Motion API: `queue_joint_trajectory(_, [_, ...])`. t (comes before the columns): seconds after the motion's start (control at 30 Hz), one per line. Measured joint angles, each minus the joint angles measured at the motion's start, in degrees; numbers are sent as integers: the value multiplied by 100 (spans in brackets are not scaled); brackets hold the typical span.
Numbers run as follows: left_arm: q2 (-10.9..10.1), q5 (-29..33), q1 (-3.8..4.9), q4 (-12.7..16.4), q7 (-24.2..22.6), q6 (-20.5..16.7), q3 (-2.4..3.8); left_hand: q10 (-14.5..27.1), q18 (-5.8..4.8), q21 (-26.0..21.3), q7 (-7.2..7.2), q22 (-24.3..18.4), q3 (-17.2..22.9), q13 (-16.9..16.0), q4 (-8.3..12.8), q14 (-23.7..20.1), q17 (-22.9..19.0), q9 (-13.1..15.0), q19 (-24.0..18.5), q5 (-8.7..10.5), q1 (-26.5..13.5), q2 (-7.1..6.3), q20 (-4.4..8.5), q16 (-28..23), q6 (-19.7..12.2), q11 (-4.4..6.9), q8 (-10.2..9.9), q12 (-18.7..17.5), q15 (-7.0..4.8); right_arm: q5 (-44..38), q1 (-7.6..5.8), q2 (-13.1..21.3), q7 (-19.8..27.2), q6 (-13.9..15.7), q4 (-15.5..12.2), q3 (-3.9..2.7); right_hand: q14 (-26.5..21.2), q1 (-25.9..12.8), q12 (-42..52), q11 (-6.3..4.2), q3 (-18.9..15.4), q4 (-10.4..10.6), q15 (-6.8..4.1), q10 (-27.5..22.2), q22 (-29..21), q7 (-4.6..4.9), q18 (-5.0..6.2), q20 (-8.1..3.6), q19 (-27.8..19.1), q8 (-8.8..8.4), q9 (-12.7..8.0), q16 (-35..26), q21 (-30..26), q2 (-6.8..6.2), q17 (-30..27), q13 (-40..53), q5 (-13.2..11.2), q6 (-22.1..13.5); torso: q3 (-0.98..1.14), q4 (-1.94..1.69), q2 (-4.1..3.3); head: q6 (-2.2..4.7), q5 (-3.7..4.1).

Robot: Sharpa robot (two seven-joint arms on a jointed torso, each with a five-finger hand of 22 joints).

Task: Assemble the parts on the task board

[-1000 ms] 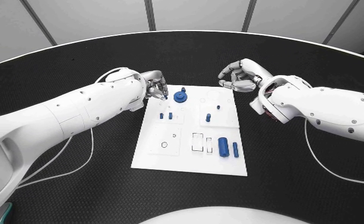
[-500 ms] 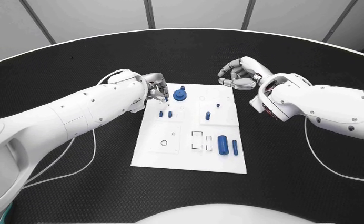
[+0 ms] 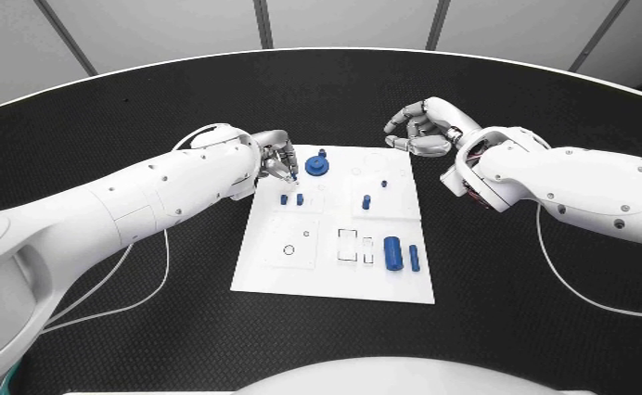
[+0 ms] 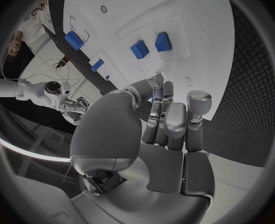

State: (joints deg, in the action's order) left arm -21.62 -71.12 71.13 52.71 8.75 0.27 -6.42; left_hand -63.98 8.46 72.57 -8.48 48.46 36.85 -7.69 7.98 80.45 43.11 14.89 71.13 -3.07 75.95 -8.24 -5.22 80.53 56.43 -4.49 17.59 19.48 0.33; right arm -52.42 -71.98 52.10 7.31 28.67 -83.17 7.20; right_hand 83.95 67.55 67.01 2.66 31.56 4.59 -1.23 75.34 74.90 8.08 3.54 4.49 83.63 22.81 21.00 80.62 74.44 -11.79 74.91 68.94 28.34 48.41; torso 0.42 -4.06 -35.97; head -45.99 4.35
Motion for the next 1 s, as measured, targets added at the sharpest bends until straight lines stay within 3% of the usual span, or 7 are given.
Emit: queue_joint_trajectory(1.0, [85, -1, -81, -81, -14, 97, 0, 0, 0, 0, 0, -16, 0, 1, 0, 0, -32, 3, 0, 0, 0, 0, 0, -22, -1, 0, 0, 0, 0, 0, -1, 17, -2, 1, -8, -1, 0, 0, 0, 0, 0, 0, 0, 0, 0, 0, 0, 0, 0, 0, 1, 0, 0, 0, 2, 0, 0, 0, 7, 3, 9, -50, 42])
